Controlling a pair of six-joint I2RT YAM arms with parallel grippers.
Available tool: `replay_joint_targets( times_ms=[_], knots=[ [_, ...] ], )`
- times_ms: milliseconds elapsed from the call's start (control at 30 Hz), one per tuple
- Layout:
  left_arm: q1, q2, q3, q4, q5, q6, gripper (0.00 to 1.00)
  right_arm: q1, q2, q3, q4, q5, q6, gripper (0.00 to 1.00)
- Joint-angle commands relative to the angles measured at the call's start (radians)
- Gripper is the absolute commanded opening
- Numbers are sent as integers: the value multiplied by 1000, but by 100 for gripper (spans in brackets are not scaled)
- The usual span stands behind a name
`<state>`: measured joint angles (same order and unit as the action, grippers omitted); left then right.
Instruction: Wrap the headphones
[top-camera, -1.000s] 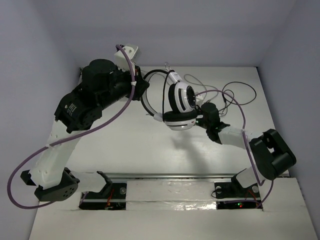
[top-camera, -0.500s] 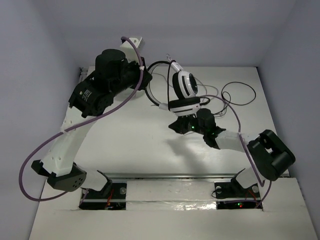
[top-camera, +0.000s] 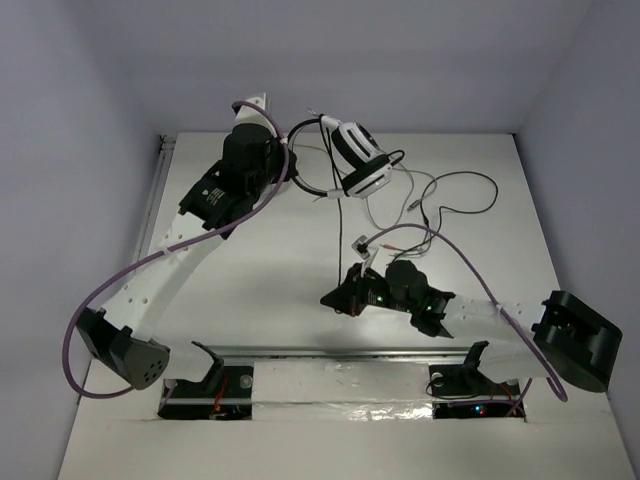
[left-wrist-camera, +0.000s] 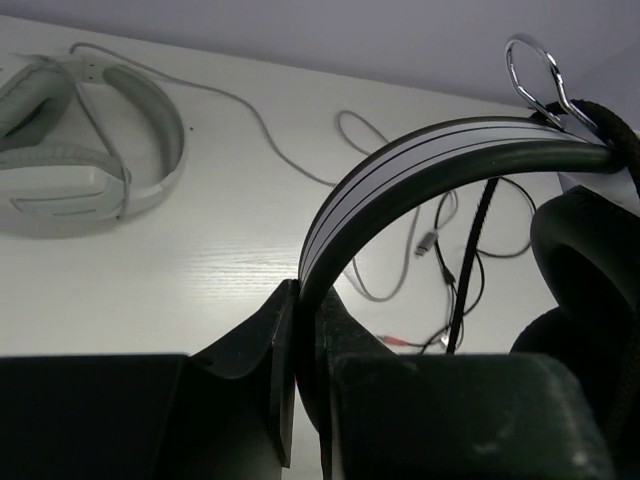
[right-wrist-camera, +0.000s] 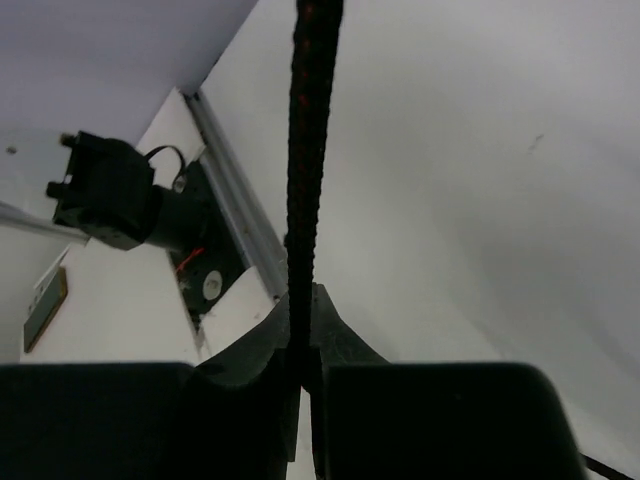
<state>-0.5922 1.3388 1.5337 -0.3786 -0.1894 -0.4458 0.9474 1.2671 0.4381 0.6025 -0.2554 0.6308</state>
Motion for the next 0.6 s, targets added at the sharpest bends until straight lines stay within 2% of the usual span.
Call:
replay_joint_targets(
  times_ms=[0, 200, 400, 533, 567],
  knots=[
    [2, -21, -7, 230, -102, -99, 0, 53, -26, 8, 65, -60, 9, 9],
    [11, -10, -81, 245, -261, -73, 0, 157, -77, -7, 146, -174, 59, 9],
    [22, -20, -95, 196, -226, -41, 0, 179, -207, -35, 143, -179, 90, 3],
    [22, -33, -99, 144, -255, 7, 0, 179, -287, 36, -79, -122, 43, 0],
    [22, -39, -106, 136, -283, 13, 0, 179, -302, 88, -202, -81, 18, 0]
  ],
)
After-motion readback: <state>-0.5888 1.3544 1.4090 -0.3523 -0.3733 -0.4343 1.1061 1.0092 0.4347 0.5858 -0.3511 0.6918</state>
